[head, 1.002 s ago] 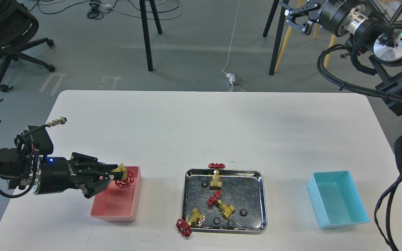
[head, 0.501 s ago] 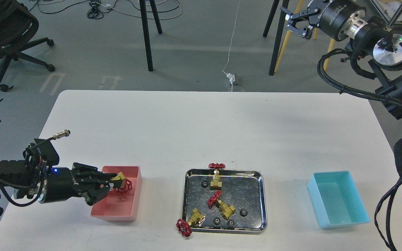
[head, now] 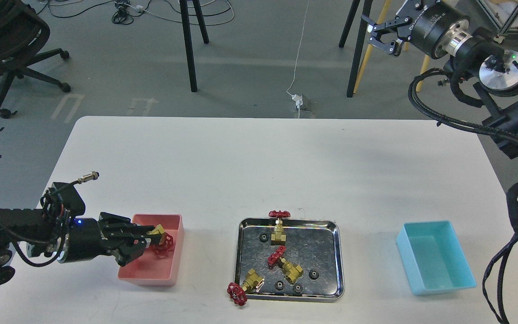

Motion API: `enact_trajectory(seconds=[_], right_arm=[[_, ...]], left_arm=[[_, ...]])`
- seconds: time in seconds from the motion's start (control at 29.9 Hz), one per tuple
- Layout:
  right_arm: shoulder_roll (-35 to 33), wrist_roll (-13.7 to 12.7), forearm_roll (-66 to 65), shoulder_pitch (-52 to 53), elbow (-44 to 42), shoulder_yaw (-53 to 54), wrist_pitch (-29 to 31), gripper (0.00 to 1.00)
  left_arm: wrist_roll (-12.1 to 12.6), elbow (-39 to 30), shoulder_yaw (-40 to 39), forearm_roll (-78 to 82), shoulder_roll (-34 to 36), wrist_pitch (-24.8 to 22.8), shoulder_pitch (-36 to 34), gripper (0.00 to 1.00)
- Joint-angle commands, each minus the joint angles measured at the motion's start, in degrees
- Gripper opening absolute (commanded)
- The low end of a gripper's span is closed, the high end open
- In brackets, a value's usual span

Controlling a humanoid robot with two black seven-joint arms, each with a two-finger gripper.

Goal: Place valve in pink box and gear in blue box
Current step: 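Lower the valve into the pink box and open the left gripper, then withdraw the left gripper upward from the pink box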

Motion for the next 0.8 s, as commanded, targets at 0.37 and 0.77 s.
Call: enact_trajectory(seconds=[0.37,0.77], right_arm=[[-0.1,0.3,-0.2,-0.8,0.1,-0.7,0.0,1.0],[-3.5,-0.8,-16.6,2.8,7.6,-12.9,0.0,1.0]], left_arm=[[0.0,0.1,-0.6,-0.4,0.0,-0.1,0.0,0.53],[0.0,-1.8,-20.5,-20.0,3.0,-4.0,-0.4,0.63]])
